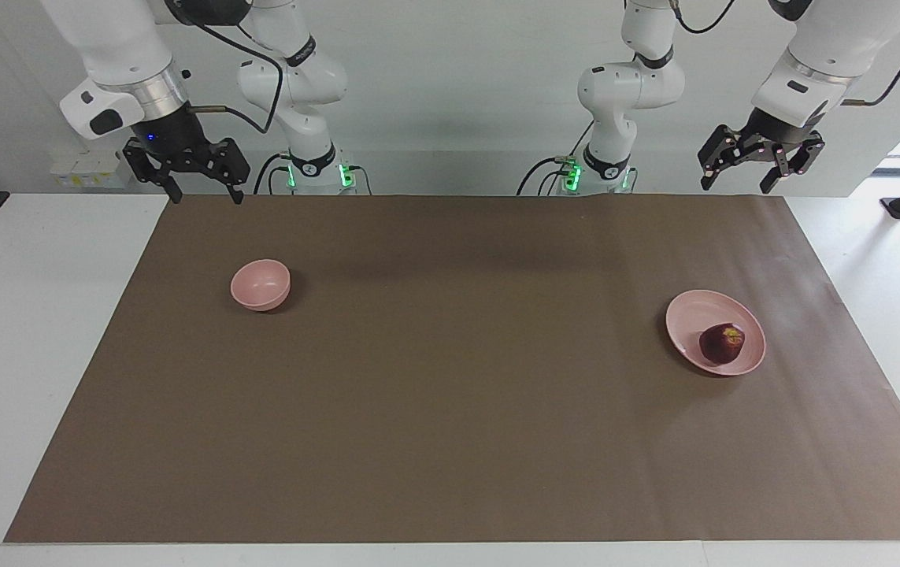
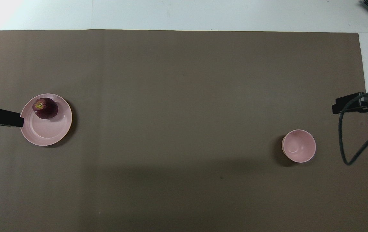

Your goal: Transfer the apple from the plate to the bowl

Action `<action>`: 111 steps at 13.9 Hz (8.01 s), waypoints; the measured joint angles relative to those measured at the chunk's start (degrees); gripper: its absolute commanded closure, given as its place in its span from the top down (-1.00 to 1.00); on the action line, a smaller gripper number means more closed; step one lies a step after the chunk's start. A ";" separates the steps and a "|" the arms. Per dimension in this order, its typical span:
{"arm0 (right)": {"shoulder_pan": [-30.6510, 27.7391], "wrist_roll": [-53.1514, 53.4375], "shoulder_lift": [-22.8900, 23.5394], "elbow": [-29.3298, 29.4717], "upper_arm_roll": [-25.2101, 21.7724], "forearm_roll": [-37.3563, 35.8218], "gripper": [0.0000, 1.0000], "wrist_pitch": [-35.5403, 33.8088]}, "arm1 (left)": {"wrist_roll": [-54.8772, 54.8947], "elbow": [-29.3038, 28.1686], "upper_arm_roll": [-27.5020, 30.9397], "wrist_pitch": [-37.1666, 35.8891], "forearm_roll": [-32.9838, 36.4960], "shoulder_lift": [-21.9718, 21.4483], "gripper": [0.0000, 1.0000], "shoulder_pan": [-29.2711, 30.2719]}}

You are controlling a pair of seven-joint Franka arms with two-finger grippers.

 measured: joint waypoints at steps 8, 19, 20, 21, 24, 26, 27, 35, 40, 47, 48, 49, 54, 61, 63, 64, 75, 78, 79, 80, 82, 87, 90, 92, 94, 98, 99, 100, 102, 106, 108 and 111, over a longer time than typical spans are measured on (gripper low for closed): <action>-0.01 0.00 0.00 0.00 -0.05 0.00 1.00 -0.09 | 0.00 0.00 0.00 0.03 0.00 -0.01 1.00 0.00; -0.18 0.00 0.00 0.00 -0.12 -0.08 1.00 -0.09 | 1.86 -3.94 0.87 8.55 0.01 0.52 1.00 0.16; -0.44 0.00 -0.01 -0.06 -0.14 -0.07 1.00 -0.09 | 2.09 -5.16 1.00 11.75 0.01 1.27 1.00 0.22; -0.56 0.00 -0.02 -0.22 -0.13 -0.07 1.00 -0.09 | 2.21 -6.03 1.15 15.51 0.01 2.55 1.00 0.31; -0.51 0.00 -0.63 -1.88 0.21 0.05 1.00 0.25 | 2.76 -6.28 1.35 21.11 0.50 6.11 1.00 1.11; -0.47 0.00 -1.15 -3.69 0.58 0.38 1.00 1.26 | 2.84 -6.33 1.41 22.43 0.78 7.51 1.00 1.75; -0.46 0.21 -1.25 -4.44 0.69 1.34 1.00 1.91 | 2.84 -6.54 1.51 22.55 0.90 8.40 1.00 2.63; 1.42 8.36 -1.67 -8.64 0.85 7.45 1.00 6.05 | 3.10 -15.74 1.68 42.71 0.92 21.93 1.00 7.09; 2.70 11.65 -1.79 -10.39 0.94 11.97 1.00 5.64 | 3.11 -21.01 1.61 47.26 0.92 21.80 1.00 7.44; 5.38 24.14 -0.52 -11.89 1.00 19.39 1.00 4.59 | 3.13 -22.13 1.51 48.15 0.92 21.76 -0.48 7.57; 5.77 26.31 -0.18 -12.04 1.01 20.43 1.00 4.57 | 3.13 -22.14 1.48 48.19 0.92 21.75 -0.99 7.57; 6.16 28.12 0.21 -12.16 1.01 21.43 1.00 4.57 | 3.13 -22.15 1.43 48.21 0.92 21.72 -1.00 7.57; 7.52 36.57 3.70 -12.29 0.99 27.60 1.00 4.59 | 3.13 -22.27 1.12 50.60 0.92 21.48 -1.00 7.56; 12.32 46.99 9.08 -12.31 1.08 38.12 1.00 12.25 | 2.84 -15.12 0.17 45.22 -5.74 18.65 -1.00 7.50; 13.09 50.65 10.25 -12.31 1.09 42.94 1.00 14.87 | 2.84 -11.42 -0.23 38.52 -10.98 16.80 -1.00 7.46; 13.73 52.14 10.80 -12.31 1.08 44.33 1.00 16.23 | 2.84 -9.92 -0.39 35.17 -13.95 15.54 -1.00 7.43; 23.26 76.53 12.37 -11.35 1.21 49.97 1.00 35.21 | -0.63 -8.71 -3.94 17.17 -35.89 1.52 -1.00 6.62; 24.93 76.99 12.51 -10.38 1.22 52.32 1.00 36.08 | -0.92 -8.99 -4.39 17.15 -37.59 1.13 -1.00 3.07; 25.66 77.67 12.61 -10.30 1.23 52.34 1.00 36.91 | -0.98 -9.29 -4.43 17.21 -39.02 1.15 -1.00 2.09; 26.21 78.02 12.73 -10.28 1.22 52.34 1.00 37.42 | -0.98 -9.73 -4.46 17.33 -40.69 1.15 -1.00 1.44; 27.02 78.47 12.99 -10.14 1.23 52.74 1.00 37.56 | -0.74 -10.61 -4.49 17.53 -43.52 1.09 -1.00 0.74; 28.89 80.51 13.12 -9.41 1.23 55.89 1.00 39.61 | 2.74 -16.67 -4.57 22.06 -45.53 -0.34 -1.00 -2.99; 31.63 83.05 13.12 -9.17 1.25 55.95 1.00 42.19 | 2.75 -18.51 -4.62 23.57 -45.58 -0.98 -1.00 -6.63; 32.33 83.39 13.15 -9.20 1.25 55.95 1.00 42.22 | 2.75 -19.60 -4.62 24.92 -45.58 -1.28 -1.00 -7.99; 32.68 83.73 13.15 -9.18 1.27 55.97 0.56 42.19 | 2.89 -19.83 -4.65 24.96 -45.58 -1.44 -1.00 -8.32; 32.94 84.04 13.10 -9.21 1.41 55.98 -1.00 41.38 | 3.80 -19.97 -4.48 25.30 -45.52 -1.64 -1.00 -9.07; 32.94 84.05 13.08 -9.21 1.41 55.98 -1.00 41.35 | 3.78 -19.98 -4.43 25.30 -45.52 -1.68 -1.00 -9.14; 32.93 84.08 13.06 -9.21 1.40 55.98 -1.00 41.30 | 3.43 -19.98 -4.36 25.30 -45.52 -1.70 -0.45 -9.22; 32.88 84.29 13.02 -9.19 1.40 55.99 -1.00 41.07 | 1.61 -19.93 -4.25 25.33 -45.46 -1.76 1.00 -9.42; 32.67 84.30 13.18 -9.11 1.36 55.99 -1.00 41.63 | -8.70 -18.15 -4.61 25.06 -34.82 -2.55 1.00 -10.77; 32.40 84.30 13.43 -9.12 1.30 55.79 -1.00 41.51 | -12.31 -15.36 -4.72 22.75 -27.87 -2.87 1.00 -11.15; 29.56 84.30 13.50 -8.35 0.95 51.26 -1.00 41.04 | -13.14 -11.74 -3.62 16.88 -15.57 -3.07 1.00 -10.82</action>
